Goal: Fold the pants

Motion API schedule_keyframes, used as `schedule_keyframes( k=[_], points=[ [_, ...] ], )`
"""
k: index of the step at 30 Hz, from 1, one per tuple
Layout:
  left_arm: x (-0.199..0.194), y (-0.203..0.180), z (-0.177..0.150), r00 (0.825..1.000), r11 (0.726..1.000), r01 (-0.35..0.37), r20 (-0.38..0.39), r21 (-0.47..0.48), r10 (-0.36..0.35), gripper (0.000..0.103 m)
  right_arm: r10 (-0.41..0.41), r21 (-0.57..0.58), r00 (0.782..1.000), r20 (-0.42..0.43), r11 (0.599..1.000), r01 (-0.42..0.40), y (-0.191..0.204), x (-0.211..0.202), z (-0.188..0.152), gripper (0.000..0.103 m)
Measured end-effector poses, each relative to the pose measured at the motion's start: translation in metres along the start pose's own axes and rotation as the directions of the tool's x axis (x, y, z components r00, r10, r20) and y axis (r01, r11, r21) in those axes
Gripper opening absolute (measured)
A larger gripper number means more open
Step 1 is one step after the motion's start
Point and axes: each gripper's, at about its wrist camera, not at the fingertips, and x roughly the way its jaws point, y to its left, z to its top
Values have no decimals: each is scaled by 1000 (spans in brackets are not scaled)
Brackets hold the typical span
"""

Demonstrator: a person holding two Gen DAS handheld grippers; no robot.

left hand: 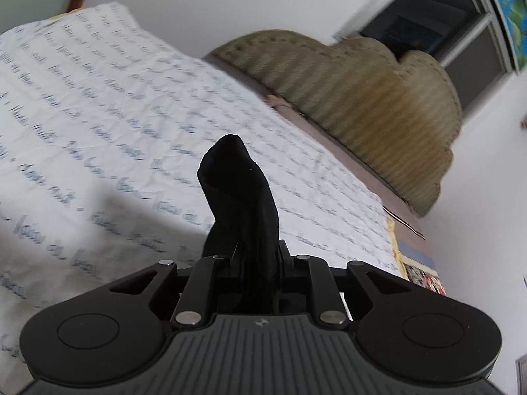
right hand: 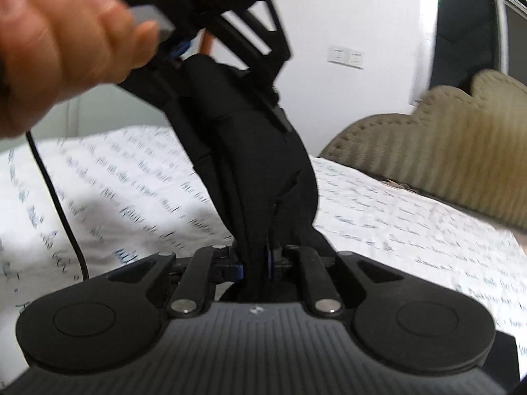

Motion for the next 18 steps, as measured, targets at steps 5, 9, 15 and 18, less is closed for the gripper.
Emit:
schedule_keyframes(
  k=[5,9,15,18],
  points=[
    [12,-49,-15,999,996,34,-15,78,-33,16,-40,90,999,31,995,37,-39,-19,-9,11],
    [27,-83,-30,998,989,58,-41,139,-53,16,-82,139,996,44,987,75,-67,-38,-17,11],
    [61,-126,-58,992,971,81,-117,224,-56,16,-141,231,990,24,964,131,-112,-64,-38,11],
    [84,-143,-74,985,962,87,-166,258,-45,16,-150,307,989,0,941,143,-135,-73,-53,11]
  ],
)
